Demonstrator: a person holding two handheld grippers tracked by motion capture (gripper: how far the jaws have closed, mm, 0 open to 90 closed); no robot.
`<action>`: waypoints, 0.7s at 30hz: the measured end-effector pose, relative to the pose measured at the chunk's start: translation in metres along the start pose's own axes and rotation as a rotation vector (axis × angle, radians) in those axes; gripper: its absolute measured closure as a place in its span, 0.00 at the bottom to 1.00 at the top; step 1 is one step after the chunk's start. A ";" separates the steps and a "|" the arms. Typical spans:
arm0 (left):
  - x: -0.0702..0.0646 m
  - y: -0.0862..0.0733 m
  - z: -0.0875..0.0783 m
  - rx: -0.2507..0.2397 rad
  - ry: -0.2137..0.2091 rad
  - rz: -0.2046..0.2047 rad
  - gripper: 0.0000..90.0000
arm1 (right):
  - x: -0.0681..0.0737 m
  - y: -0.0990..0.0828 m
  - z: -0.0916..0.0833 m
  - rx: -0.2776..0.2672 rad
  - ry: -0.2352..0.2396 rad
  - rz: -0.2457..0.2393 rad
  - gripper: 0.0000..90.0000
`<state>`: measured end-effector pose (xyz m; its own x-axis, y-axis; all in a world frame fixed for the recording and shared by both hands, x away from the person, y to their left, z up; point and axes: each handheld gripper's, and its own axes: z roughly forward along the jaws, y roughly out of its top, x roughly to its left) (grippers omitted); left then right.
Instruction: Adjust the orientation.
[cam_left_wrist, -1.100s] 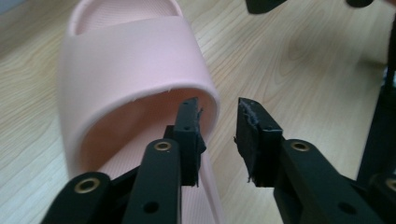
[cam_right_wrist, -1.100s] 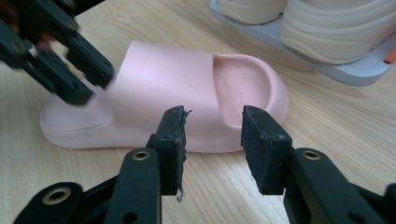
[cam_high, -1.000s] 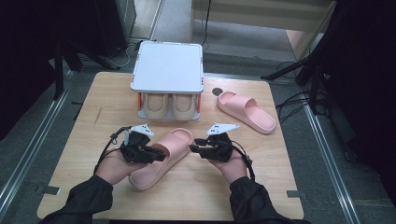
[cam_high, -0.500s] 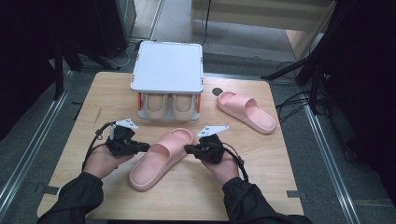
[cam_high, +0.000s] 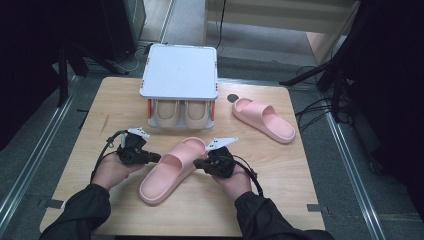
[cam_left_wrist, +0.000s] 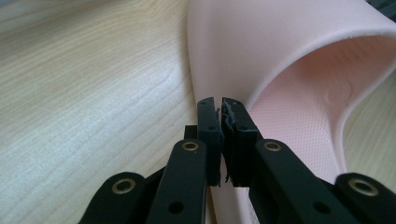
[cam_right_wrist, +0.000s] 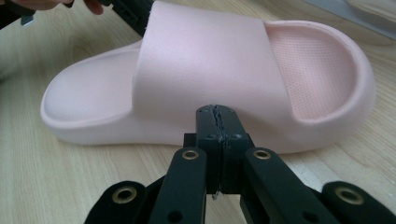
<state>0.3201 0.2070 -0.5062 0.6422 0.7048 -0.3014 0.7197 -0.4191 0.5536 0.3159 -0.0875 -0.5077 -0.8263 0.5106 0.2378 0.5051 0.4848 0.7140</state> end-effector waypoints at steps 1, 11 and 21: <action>-0.001 0.000 0.000 0.001 -0.002 0.000 0.95 | -0.001 0.000 0.000 0.000 -0.006 -0.004 1.00; -0.011 -0.004 0.000 -0.027 -0.055 -0.015 0.95 | -0.009 0.003 0.000 -0.015 -0.027 0.013 0.99; -0.019 -0.006 0.000 -0.032 -0.060 -0.002 0.94 | -0.016 0.009 0.004 -0.025 -0.044 0.013 0.99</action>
<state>0.3038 0.1963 -0.5045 0.6566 0.6691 -0.3480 0.7125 -0.3988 0.5774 0.3345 -0.0883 -0.5074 -0.8076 0.5480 0.2182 0.5090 0.4605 0.7272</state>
